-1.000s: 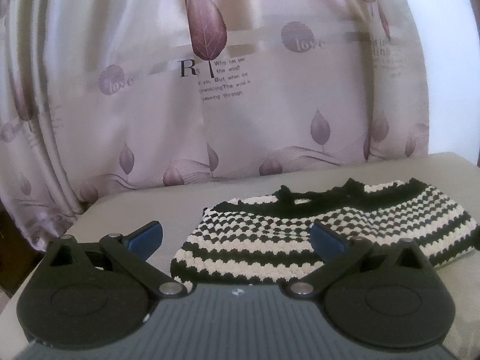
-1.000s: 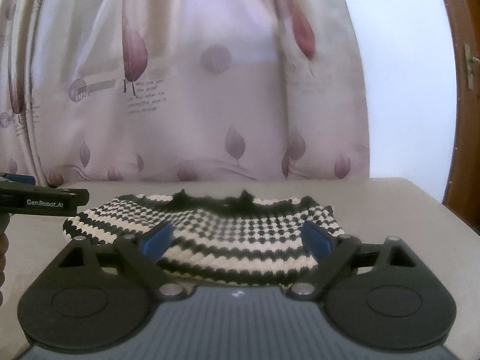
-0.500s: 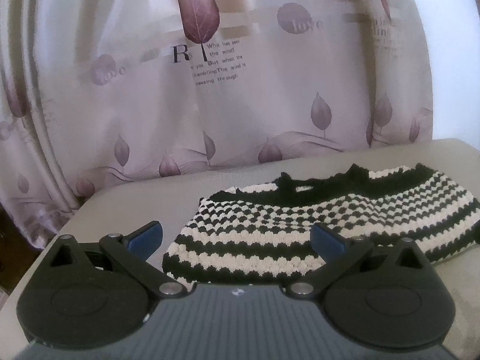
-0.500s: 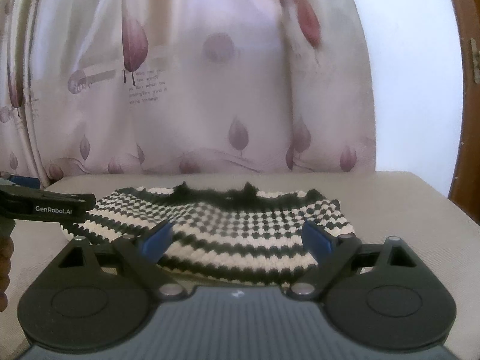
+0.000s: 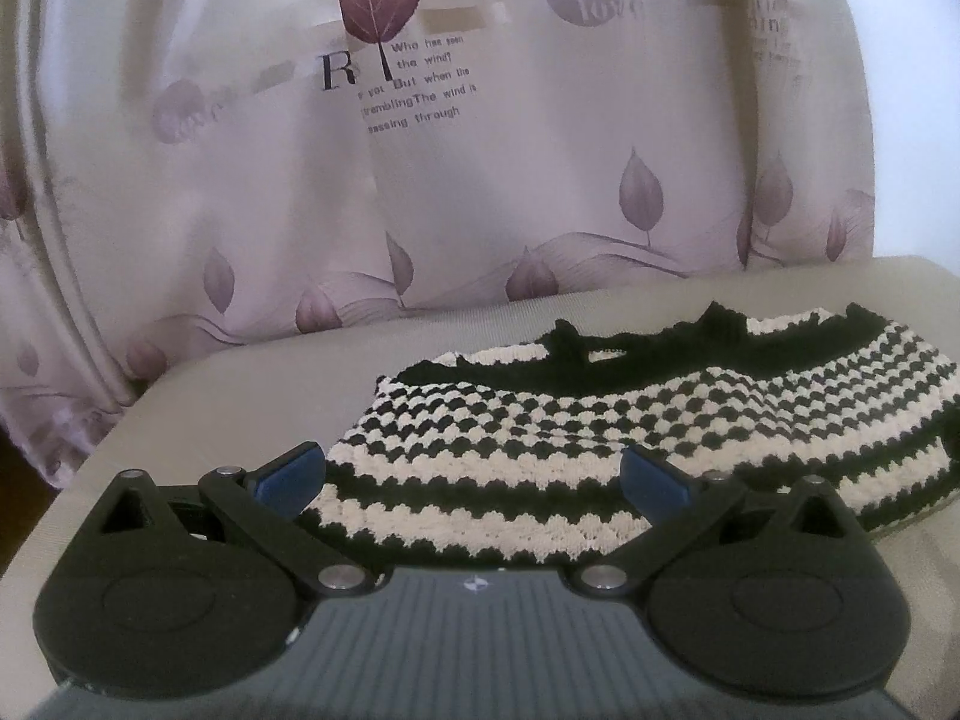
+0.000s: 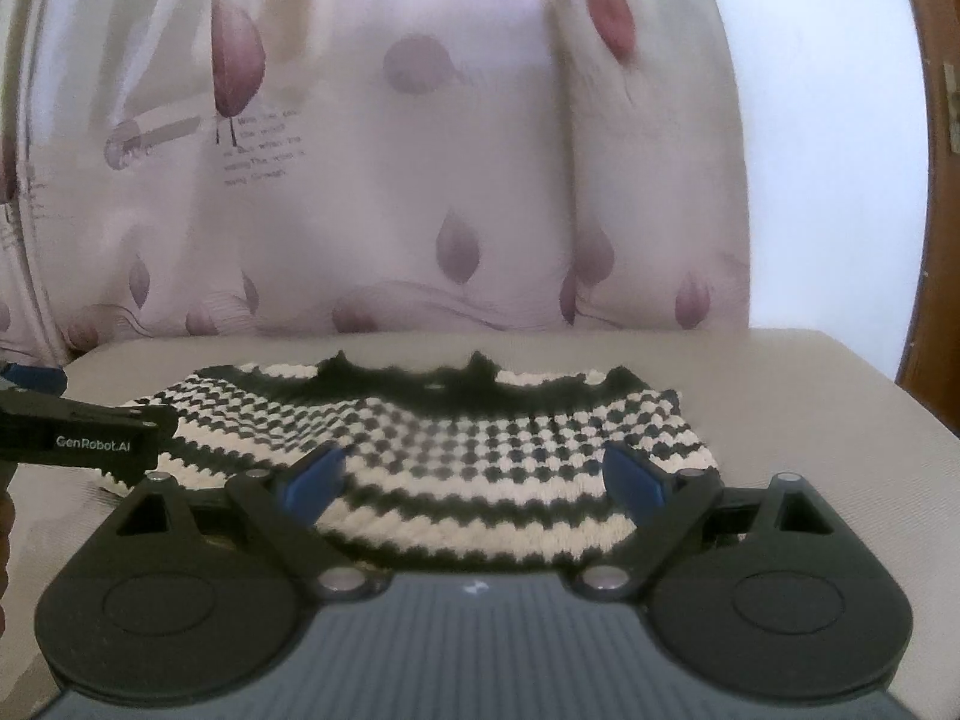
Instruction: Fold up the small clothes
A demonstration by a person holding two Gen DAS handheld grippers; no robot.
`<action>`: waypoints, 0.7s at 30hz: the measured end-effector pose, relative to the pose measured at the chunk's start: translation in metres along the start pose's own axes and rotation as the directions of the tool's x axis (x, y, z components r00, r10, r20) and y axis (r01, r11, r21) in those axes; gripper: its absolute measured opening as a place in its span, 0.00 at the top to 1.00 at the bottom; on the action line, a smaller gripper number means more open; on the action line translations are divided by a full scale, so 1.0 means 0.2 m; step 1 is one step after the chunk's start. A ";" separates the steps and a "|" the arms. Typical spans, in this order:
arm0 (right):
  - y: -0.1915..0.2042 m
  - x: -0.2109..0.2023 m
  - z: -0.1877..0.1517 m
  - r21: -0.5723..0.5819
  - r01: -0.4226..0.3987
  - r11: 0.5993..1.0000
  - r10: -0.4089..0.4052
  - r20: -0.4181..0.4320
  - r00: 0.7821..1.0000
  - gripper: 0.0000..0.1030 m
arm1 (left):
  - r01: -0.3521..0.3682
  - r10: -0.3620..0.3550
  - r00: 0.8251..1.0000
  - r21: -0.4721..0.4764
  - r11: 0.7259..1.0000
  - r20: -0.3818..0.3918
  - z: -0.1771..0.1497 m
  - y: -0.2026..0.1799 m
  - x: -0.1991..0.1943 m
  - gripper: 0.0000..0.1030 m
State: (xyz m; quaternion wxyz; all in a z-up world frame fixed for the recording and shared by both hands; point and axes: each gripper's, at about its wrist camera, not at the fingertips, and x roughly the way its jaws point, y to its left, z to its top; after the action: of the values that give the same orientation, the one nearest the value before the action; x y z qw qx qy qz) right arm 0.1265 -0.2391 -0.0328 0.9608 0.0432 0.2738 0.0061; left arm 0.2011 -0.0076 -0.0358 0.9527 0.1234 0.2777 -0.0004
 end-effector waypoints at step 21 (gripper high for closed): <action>-0.04 0.19 0.03 -0.037 0.101 0.994 -0.104 -0.091 0.990 0.09 | -0.006 0.005 1.000 -0.028 1.000 -0.024 -0.04 0.02 0.10 0.00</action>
State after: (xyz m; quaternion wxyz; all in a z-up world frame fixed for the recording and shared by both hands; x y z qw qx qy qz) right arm 0.1625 -0.2453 -0.0484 0.9467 0.0133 0.3197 -0.0368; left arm 0.2133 -0.0012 -0.0521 0.9509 0.1110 0.2889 0.0075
